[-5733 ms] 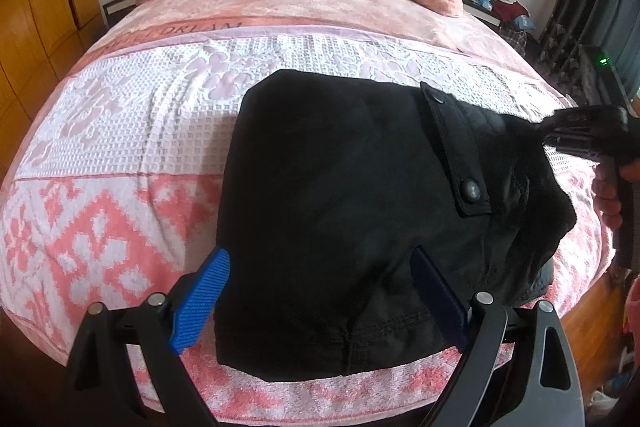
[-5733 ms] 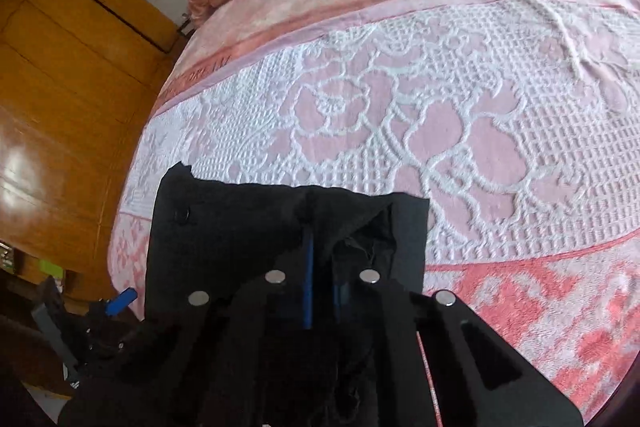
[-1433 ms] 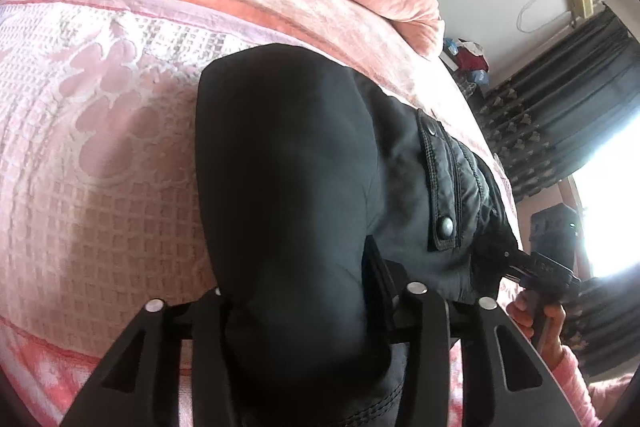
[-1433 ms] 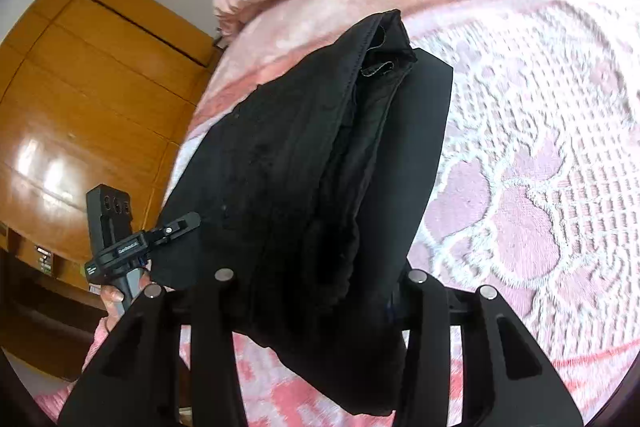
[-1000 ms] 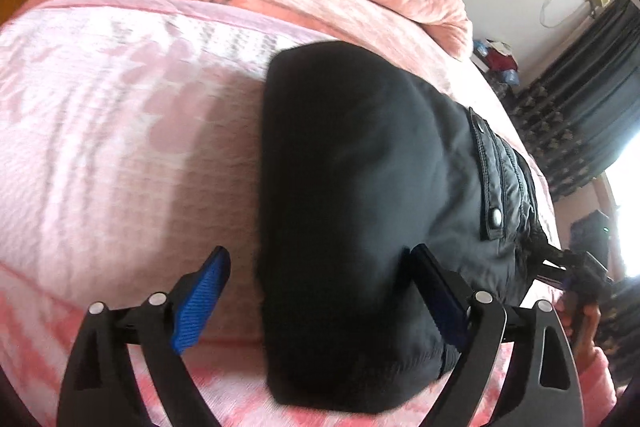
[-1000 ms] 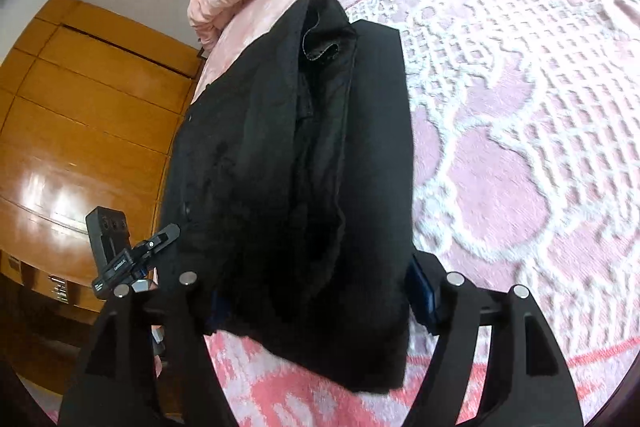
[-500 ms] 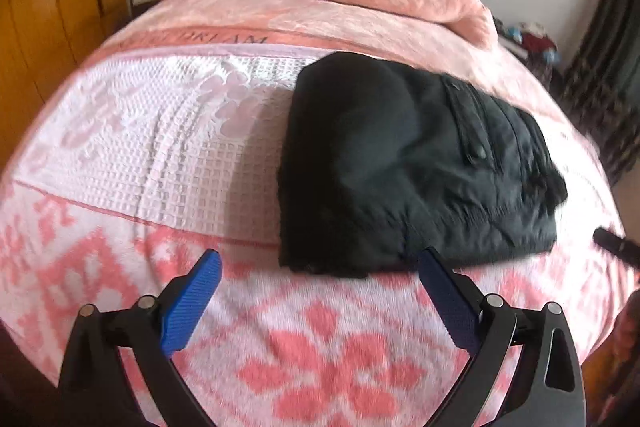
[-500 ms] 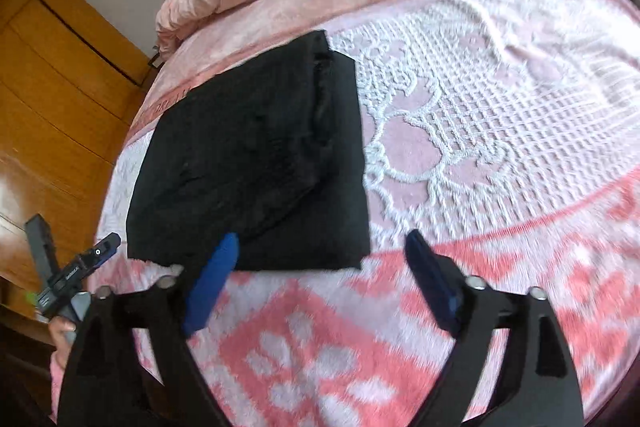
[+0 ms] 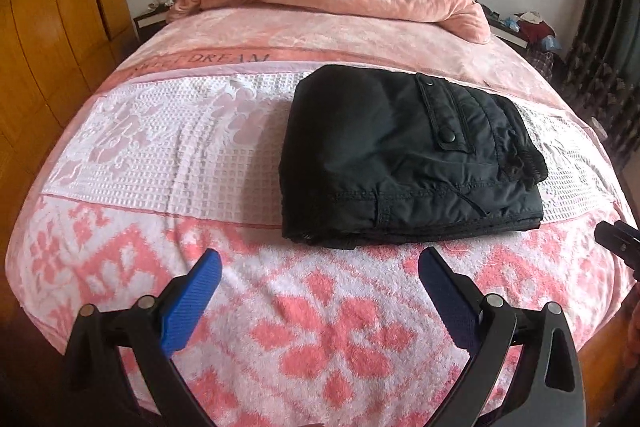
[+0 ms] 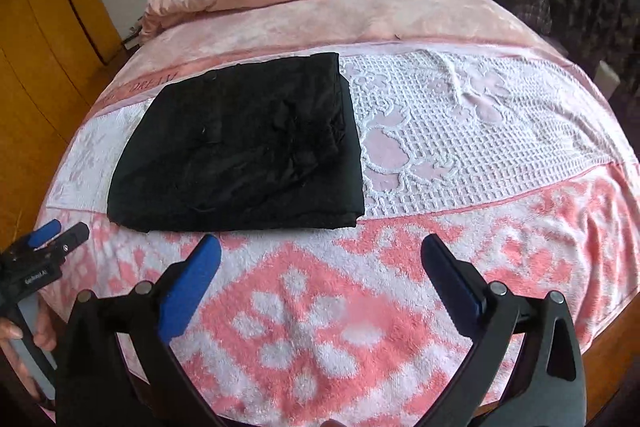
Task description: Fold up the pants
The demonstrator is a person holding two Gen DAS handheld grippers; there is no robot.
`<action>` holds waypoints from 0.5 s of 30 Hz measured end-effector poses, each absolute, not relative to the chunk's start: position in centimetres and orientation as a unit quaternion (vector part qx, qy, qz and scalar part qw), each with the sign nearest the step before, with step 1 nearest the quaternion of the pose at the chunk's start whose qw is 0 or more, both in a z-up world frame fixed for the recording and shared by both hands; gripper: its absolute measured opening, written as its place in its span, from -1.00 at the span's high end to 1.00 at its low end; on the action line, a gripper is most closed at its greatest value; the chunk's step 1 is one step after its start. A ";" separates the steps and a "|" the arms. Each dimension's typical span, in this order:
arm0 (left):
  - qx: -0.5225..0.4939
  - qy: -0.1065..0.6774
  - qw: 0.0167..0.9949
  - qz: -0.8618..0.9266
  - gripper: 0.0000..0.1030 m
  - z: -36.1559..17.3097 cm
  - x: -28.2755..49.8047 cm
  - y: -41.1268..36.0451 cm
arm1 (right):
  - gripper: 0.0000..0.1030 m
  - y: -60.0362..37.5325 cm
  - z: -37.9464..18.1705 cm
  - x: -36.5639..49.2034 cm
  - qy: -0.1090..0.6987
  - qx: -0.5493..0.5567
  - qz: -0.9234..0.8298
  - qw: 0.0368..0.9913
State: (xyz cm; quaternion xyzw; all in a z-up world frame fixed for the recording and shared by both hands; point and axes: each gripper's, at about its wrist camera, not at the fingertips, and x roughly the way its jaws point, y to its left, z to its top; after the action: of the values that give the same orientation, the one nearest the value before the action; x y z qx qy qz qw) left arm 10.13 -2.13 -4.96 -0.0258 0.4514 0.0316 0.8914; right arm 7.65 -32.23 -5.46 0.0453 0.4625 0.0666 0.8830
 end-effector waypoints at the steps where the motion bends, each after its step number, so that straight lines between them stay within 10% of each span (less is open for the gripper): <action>1: -0.023 0.451 0.891 0.033 -0.92 -4.8 9.9 -2.2 | -0.94 -32.2 -5.3 7.4 0.460 0.047 0.066 0.884; 15: -0.015 0.432 0.902 0.022 -0.92 -2.7 7.6 -3.4 | -0.94 -30.4 -3.5 5.3 0.461 0.017 0.038 0.886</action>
State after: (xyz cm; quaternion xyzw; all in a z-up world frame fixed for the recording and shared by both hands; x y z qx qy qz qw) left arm 7.61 -3.44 -2.67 -0.0148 0.4318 0.0220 0.9016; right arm 5.27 -30.39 -3.53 0.0166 0.4613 0.0379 0.8863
